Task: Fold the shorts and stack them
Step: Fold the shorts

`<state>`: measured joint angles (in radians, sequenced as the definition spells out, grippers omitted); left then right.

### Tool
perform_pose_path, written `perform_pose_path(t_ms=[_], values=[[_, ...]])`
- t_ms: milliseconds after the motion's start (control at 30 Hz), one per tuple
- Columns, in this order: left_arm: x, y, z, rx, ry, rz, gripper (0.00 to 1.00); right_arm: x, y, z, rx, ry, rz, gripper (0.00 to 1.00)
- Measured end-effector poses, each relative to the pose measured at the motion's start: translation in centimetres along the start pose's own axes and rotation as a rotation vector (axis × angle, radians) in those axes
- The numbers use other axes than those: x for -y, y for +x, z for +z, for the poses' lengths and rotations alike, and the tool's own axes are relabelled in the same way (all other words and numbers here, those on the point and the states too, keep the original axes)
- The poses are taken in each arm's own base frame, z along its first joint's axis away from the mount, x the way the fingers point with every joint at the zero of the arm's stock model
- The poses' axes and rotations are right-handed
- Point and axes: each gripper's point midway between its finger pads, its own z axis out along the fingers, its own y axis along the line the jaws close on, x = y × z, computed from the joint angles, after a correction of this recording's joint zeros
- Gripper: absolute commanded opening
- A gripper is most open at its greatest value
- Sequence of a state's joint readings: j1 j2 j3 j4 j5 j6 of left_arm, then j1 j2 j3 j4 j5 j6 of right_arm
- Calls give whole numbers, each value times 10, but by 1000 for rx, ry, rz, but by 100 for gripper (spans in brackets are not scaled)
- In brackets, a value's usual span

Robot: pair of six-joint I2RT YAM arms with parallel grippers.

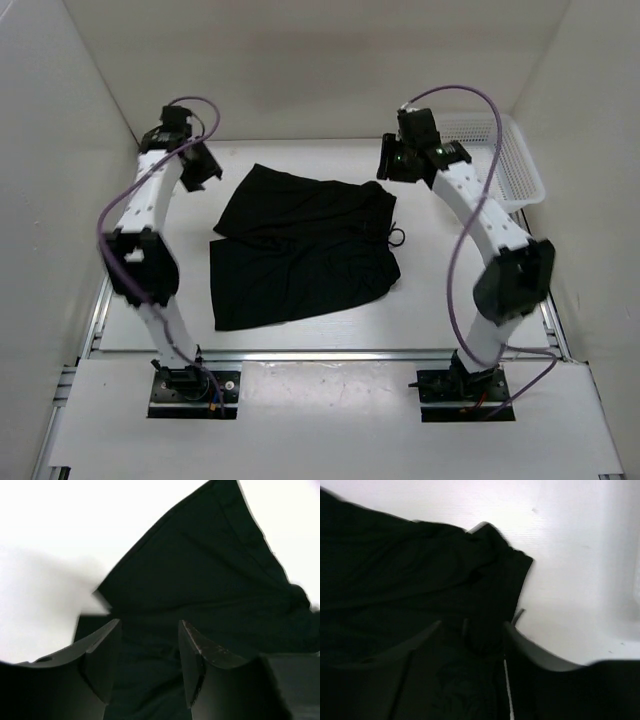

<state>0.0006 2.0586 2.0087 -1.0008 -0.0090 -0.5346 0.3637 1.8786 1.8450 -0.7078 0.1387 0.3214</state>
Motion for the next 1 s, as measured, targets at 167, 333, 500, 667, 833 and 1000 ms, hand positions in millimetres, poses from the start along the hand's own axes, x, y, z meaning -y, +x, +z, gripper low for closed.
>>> perform_pose_path(t_ms=[167,333,500,667,833,1000], values=[[-50,83,-94,33,-25,-35,62,-24,59,-72,30,-141,49,46],[-120,241,-77,-268,-176,-105,65,-9,181,-71,-184,-103,47,88],[-150,334,-92,-481,-253,-237,72,21,266,-80,-364,-26,77,84],[-138,326,-100,-410,-189,-337,73,15,264,-95,-332,-67,137,83],[-144,333,-80,-465,-290,-357,69,10,263,-99,-330,-93,159,83],[-151,337,-69,-471,-347,-348,69,8,264,-100,-341,-100,172,83]])
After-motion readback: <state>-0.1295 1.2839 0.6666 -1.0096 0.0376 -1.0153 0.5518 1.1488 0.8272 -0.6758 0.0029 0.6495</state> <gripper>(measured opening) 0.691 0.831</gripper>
